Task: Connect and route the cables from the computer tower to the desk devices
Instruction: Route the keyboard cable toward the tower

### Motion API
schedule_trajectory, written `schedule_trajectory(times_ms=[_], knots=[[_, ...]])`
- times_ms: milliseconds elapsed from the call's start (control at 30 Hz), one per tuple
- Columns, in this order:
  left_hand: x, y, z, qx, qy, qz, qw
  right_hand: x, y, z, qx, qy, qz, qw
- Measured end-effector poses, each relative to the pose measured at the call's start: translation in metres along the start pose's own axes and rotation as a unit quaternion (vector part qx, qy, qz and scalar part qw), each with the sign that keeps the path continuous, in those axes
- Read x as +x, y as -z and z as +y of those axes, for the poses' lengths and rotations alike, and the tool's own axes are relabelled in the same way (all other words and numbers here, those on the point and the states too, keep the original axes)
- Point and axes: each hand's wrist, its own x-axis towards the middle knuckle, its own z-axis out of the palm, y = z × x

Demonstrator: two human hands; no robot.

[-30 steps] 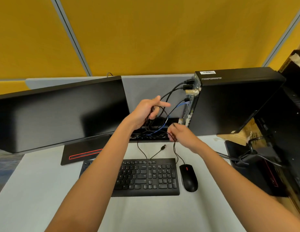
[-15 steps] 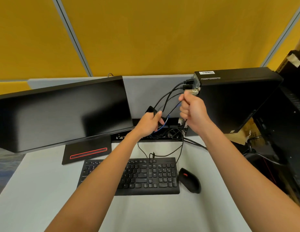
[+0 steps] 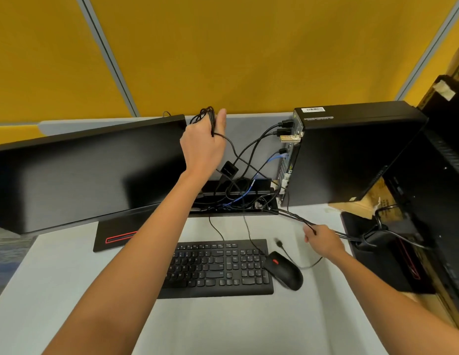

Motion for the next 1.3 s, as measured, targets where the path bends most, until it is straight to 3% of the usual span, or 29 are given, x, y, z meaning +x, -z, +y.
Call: schedule_trajectory(times_ms=[100,167,200,267,333,433,500,567,700,800,900,1000,1167,1233,1300], knots=[[0.001,-0.008,-0.007,-0.039,0.061,-0.173,0.982,-0.001,0.005,0.001,0.075,0.017,0.014,0.997],[-0.006,-0.012,-0.011,-0.068,0.117,-0.309,0.941,-0.001,0.015,-0.014,0.127,0.044,0.015,0.991],[-0.012,-0.014,-0.012,-0.068,0.14,-0.359,0.92,-0.002,0.023,-0.026,0.116,0.055,-0.024,0.991],[-0.025,-0.019,-0.016,-0.065,0.171,-0.419,0.889,-0.007,0.039,-0.052,0.04,0.076,-0.161,0.983],[-0.036,-0.023,-0.022,-0.06,0.196,-0.466,0.86,-0.017,0.057,-0.083,-0.039,0.13,-0.231,0.963],[-0.047,-0.023,-0.019,-0.032,0.182,-0.532,0.826,-0.038,0.076,-0.132,0.092,0.228,-0.241,0.939],[-0.052,-0.022,-0.013,0.022,0.152,-0.541,0.827,-0.049,0.08,-0.155,0.193,0.241,-0.257,0.916],[-0.053,-0.022,-0.011,0.054,0.127,-0.524,0.841,-0.055,0.075,-0.166,0.222,0.238,-0.264,0.908],[-0.054,-0.024,-0.022,-0.059,0.142,-0.512,0.845,-0.062,0.066,-0.171,0.266,0.228,-0.21,0.913],[-0.056,-0.026,-0.024,-0.052,0.129,-0.491,0.86,-0.062,0.074,-0.171,0.323,0.224,-0.207,0.896],[-0.059,-0.029,-0.023,-0.019,0.098,-0.478,0.873,-0.062,0.081,-0.173,0.295,0.213,-0.221,0.905],[-0.061,-0.032,-0.021,-0.008,0.094,-0.496,0.863,-0.063,0.08,-0.173,0.234,0.227,-0.224,0.918],[-0.066,-0.033,-0.018,-0.068,0.123,-0.472,0.87,-0.057,0.08,-0.166,0.287,0.178,-0.237,0.911],[-0.068,-0.029,-0.017,-0.126,0.127,-0.509,0.842,-0.05,0.081,-0.162,0.285,0.171,-0.174,0.927],[-0.07,-0.025,-0.012,-0.18,0.119,-0.546,0.81,-0.036,0.078,-0.157,0.233,0.205,-0.039,0.95]])
